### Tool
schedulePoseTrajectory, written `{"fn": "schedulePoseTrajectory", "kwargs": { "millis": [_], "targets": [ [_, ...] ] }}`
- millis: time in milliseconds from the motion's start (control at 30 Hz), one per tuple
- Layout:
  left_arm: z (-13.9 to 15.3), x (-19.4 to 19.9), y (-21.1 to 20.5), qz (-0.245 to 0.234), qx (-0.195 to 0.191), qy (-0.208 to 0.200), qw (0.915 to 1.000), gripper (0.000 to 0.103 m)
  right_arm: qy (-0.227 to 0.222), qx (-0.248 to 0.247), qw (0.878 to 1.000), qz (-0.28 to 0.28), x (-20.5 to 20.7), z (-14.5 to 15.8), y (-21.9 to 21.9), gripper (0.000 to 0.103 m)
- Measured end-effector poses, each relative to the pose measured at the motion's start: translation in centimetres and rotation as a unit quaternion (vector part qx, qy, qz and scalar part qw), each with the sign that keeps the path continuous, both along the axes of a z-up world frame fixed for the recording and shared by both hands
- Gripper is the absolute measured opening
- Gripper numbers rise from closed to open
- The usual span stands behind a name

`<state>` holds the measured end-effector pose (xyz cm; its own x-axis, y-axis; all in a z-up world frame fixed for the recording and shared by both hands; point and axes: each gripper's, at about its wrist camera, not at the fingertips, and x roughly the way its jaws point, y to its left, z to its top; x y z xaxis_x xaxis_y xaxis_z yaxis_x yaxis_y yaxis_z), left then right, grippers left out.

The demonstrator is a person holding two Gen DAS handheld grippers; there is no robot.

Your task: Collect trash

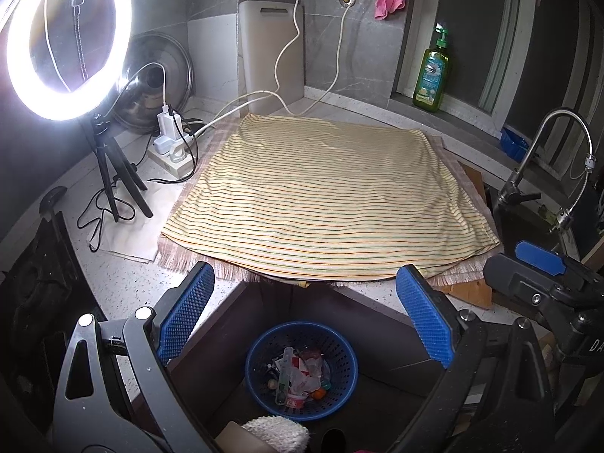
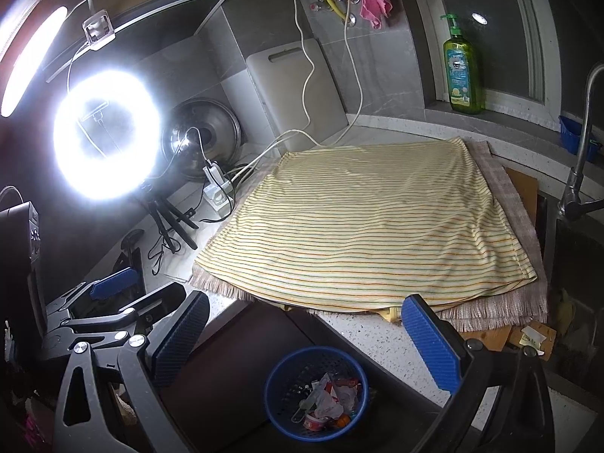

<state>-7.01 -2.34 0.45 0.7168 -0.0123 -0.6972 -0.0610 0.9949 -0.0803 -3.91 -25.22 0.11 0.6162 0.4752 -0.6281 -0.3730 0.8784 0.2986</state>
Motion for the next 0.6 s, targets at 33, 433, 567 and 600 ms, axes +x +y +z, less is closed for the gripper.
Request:
{"fn": "schedulePoseTrajectory", "kwargs": {
  "millis": [33, 433, 567, 600],
  "targets": [
    [0.0, -0.03, 0.03, 0.001, 0.0, 0.0, 1.0, 0.099, 0.001, 0.0, 1.0, 0.0, 0.01, -0.03, -0.02, 0.103],
    [-0.18, -0.14, -0.02, 0.006, 0.013, 0.011, 0.9998, 0.099, 0.007, -0.003, 1.0, -0.004, -0.16, -0.45, 0.03, 0.103],
    [-0.06, -0.31, -0.31, 0.001, 0.019, -0.005, 0.9998, 0.099, 0.008, -0.004, 1.0, -0.003, -0.18, -0.59, 0.02, 0.103],
    [-0.08, -0.26, -0.37, -0.001, 0.021, -0.005, 0.9998, 0.099, 0.01, -0.004, 1.0, -0.003, -0.2, -0.67, 0.01, 0.103]
  ]
}}
